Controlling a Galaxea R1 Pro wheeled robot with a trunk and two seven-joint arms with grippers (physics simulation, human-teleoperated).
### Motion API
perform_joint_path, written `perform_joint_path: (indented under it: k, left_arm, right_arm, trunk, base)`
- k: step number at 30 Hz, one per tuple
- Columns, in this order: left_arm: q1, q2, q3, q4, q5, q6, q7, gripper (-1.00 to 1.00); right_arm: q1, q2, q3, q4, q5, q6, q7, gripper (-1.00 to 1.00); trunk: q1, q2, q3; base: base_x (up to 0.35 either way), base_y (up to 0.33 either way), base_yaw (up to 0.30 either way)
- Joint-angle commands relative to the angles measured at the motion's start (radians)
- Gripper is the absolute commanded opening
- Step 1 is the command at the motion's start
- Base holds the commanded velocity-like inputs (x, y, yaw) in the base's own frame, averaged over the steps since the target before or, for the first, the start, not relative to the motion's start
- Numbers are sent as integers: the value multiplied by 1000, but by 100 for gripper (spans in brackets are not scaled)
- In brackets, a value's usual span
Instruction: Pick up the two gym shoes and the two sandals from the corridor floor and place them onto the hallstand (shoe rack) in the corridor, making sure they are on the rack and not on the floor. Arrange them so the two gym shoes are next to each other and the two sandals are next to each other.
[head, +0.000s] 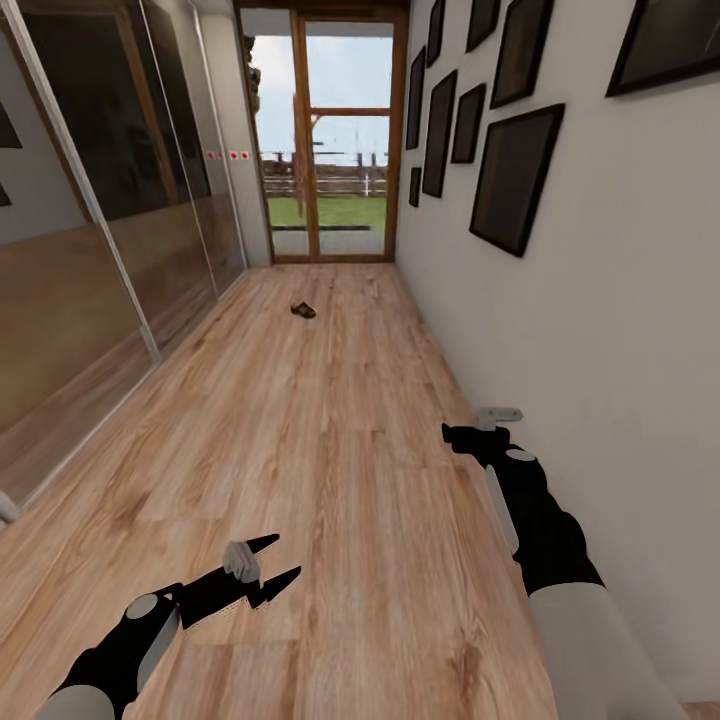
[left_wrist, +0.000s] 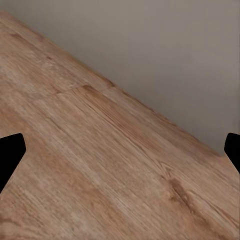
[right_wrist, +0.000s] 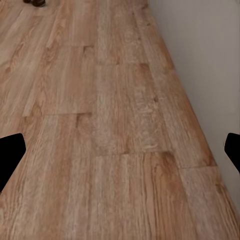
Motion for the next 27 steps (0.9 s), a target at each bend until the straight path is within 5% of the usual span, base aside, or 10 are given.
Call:
perform_joint_path:
  k: [1,27]
  left_arm:
    - [-1,0,1,1,1,-5,-3,100]
    - [-1,0,1,1,1,-5,-3,100]
  right_arm:
    - [0,1,-1,-1,7,5,1,100]
    - [0,1,-1,-1,7,5,1,100]
  trunk:
    - [0,0,-1]
    - [0,0,-1]
  base:
    - [349,0,0]
    - [349,0,0]
